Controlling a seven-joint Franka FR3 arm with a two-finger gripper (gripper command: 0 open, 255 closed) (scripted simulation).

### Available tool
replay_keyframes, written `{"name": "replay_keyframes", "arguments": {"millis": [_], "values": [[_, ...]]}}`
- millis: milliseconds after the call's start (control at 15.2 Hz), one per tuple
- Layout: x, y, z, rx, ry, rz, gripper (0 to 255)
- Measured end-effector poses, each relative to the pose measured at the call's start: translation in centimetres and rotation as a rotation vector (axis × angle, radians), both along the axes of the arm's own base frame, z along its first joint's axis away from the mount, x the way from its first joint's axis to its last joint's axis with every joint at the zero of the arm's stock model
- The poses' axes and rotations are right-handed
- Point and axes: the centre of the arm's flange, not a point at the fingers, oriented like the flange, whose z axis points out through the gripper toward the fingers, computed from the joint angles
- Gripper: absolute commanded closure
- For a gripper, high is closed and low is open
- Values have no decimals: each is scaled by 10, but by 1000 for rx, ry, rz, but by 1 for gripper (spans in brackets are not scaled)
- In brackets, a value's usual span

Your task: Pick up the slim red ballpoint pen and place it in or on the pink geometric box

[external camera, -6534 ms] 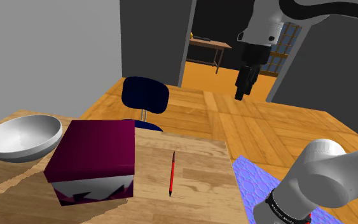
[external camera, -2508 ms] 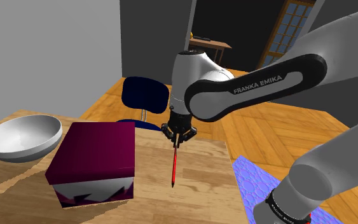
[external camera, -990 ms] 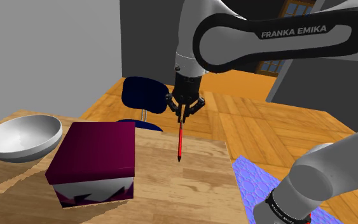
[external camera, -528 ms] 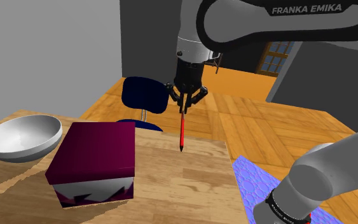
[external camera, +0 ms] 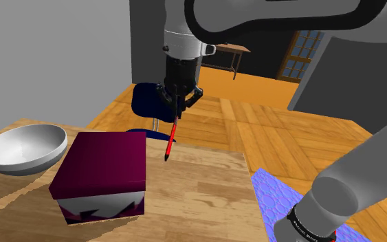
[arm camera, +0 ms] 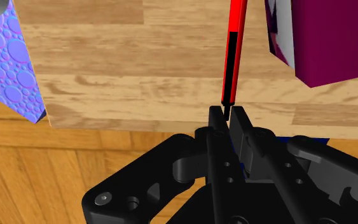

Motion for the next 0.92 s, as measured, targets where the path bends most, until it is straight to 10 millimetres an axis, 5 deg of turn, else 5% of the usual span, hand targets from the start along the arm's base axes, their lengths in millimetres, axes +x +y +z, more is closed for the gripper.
{"name": "replay_keyframes", "arguments": {"millis": [726, 924], "values": [[78, 124, 14, 7, -1, 3, 255], [88, 136, -1, 2, 0, -1, 255]]}}
